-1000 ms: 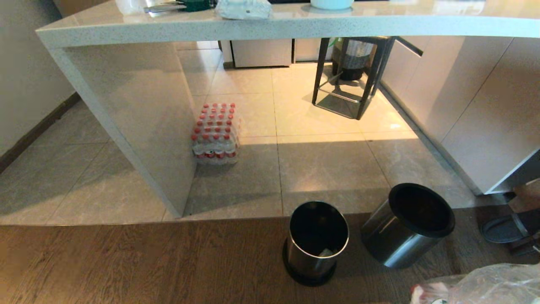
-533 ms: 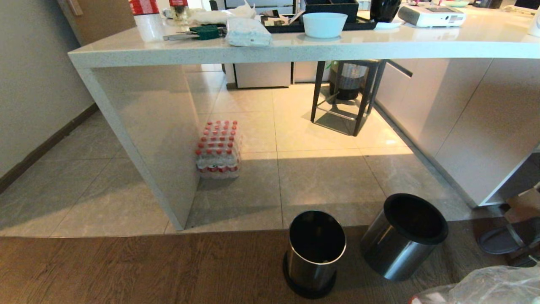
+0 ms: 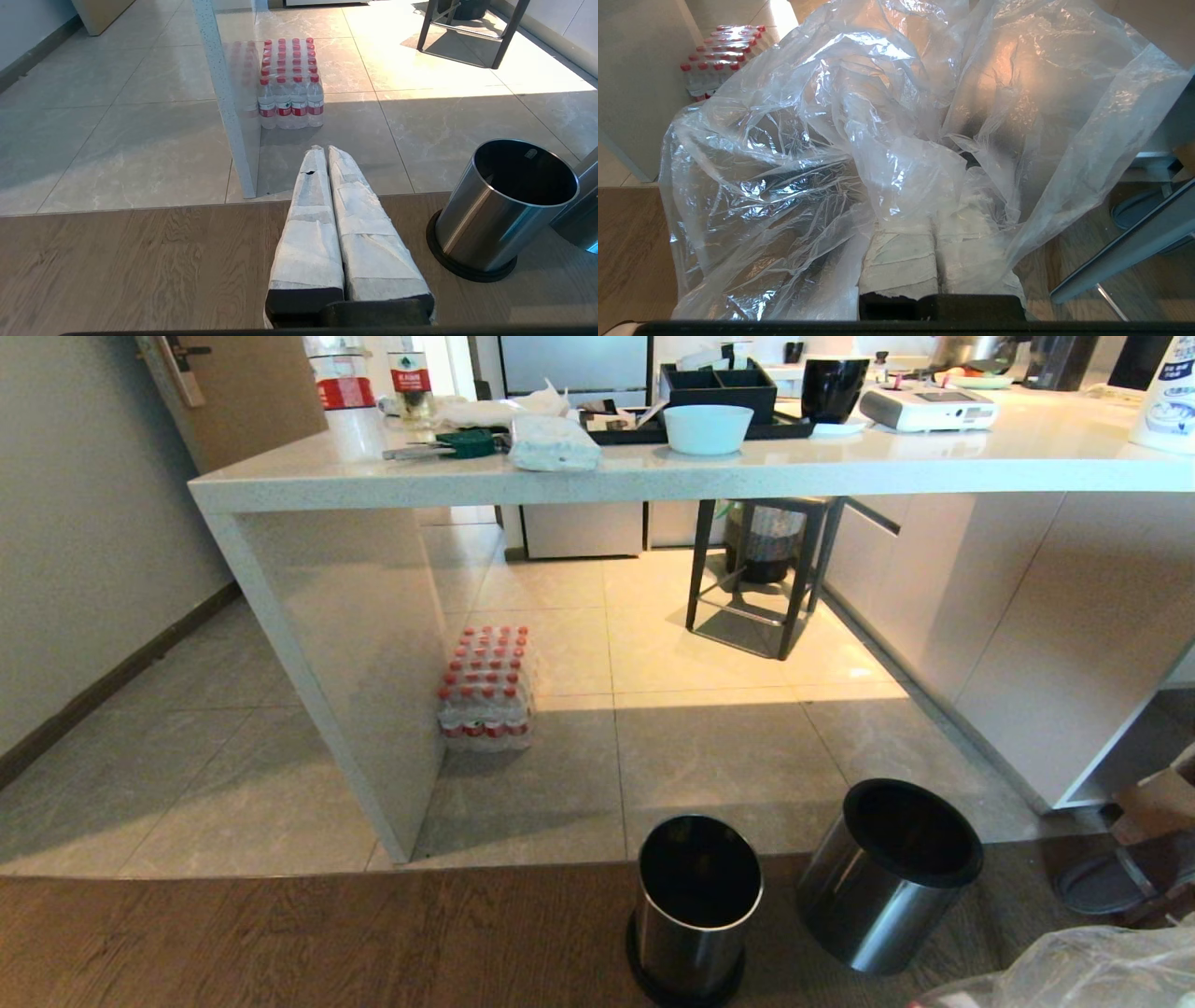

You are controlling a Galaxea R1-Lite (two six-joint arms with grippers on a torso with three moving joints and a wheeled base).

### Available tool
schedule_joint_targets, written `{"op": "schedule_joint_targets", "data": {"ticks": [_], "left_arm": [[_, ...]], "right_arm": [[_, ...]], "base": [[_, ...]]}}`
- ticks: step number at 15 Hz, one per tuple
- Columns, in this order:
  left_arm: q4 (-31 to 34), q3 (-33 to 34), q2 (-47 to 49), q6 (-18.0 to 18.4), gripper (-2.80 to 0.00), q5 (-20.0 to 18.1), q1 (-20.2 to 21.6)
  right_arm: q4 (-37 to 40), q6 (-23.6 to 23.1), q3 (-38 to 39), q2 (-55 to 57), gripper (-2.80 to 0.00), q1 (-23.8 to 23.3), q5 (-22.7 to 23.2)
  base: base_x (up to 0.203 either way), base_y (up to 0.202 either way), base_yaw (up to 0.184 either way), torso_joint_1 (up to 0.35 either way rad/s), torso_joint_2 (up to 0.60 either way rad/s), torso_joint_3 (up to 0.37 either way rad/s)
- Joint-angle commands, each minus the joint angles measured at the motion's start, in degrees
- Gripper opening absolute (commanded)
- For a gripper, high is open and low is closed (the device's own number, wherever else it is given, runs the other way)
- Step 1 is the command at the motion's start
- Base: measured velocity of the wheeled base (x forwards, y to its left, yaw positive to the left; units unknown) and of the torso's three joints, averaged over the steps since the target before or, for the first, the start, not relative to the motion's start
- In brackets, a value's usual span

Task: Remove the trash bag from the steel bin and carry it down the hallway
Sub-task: Put the trash bag at the door

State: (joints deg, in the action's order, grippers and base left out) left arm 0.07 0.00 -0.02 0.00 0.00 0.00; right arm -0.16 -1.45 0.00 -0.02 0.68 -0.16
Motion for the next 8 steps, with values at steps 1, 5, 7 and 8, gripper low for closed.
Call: {"op": "schedule_joint_targets", "data": {"ticks": [1, 5, 7, 8], "left_arm": [[0.01, 0.0, 0.02, 0.0, -2.8, 0.0, 0.0], [0.01, 0.0, 0.02, 0.08, -2.8, 0.0, 0.0], [0.01, 0.0, 0.02, 0.0, -2.8, 0.0, 0.0], [0.01, 0.0, 0.02, 0.0, -2.8, 0.0, 0.0]], "right_arm": [[-0.02, -0.04, 0.09, 0.11, -2.8, 0.02, -0.02], [-0.02, -0.04, 0.09, 0.11, -2.8, 0.02, -0.02], [-0.02, -0.04, 0.09, 0.11, -2.8, 0.02, -0.02], [-0.02, -0.04, 0.12, 0.11, -2.8, 0.02, -0.02]], "base": [[0.0, 0.0, 0.0, 0.0, 0.0, 0.0], [0.0, 0.0, 0.0, 0.0, 0.0, 0.0], [0.0, 0.0, 0.0, 0.0, 0.0, 0.0], [0.0, 0.0, 0.0, 0.0, 0.0, 0.0]]}}
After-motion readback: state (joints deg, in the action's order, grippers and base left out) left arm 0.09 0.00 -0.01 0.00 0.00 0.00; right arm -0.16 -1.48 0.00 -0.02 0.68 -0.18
